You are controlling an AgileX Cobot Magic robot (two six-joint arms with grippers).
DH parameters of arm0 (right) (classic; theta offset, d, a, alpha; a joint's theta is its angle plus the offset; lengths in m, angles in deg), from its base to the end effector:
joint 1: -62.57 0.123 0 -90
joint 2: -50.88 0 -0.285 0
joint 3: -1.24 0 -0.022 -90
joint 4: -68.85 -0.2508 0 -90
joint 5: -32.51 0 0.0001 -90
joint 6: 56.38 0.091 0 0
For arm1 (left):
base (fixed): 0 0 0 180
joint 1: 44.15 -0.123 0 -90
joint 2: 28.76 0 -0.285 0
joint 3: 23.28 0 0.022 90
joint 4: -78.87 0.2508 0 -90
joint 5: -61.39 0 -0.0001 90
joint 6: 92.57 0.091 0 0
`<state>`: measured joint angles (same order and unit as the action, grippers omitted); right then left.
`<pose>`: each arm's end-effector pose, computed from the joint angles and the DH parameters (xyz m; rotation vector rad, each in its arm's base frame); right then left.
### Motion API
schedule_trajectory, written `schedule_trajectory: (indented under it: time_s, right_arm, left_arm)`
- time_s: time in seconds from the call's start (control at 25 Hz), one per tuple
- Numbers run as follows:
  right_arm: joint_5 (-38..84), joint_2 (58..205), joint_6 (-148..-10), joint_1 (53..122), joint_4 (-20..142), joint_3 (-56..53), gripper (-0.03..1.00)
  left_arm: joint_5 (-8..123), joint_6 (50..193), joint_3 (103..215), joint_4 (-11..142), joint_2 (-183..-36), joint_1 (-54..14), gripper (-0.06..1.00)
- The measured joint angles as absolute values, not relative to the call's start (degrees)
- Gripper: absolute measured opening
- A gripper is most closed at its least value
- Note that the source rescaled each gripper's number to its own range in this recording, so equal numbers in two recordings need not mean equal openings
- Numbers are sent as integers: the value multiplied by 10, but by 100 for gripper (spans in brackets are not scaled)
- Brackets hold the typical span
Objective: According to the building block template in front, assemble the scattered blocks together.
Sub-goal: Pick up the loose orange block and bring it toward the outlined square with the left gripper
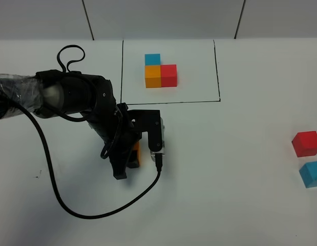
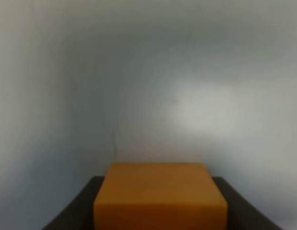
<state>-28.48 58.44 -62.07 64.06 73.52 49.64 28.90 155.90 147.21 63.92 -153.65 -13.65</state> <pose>-0.0059 -0.0066 0.2780 -0.1236 2.0377 -0.1434 0.3204 -0.2034 0.1095 1.9809 2.0781 -0.1179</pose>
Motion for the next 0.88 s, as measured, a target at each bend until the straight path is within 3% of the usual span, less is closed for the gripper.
schedule_trajectory:
  time_s: [0.2,0.4,0.52,0.88]
  right_arm:
    - [-285,584,-621,641,735,496,0]
    - [-285,584,-621,641,735,496,0]
    - [-285,584,-621,641,735,496,0]
    - [-285,584,-621,641,735,496,0]
  left_arm:
    - [300,1541,1472,639,-1539,-137,57]
    - [315,1514,1472,639,-1542,-137,82]
    - [318,1490,1472,639,-1542,-137,90]
    - [305,1483,1471,641,-1516,-129,92]
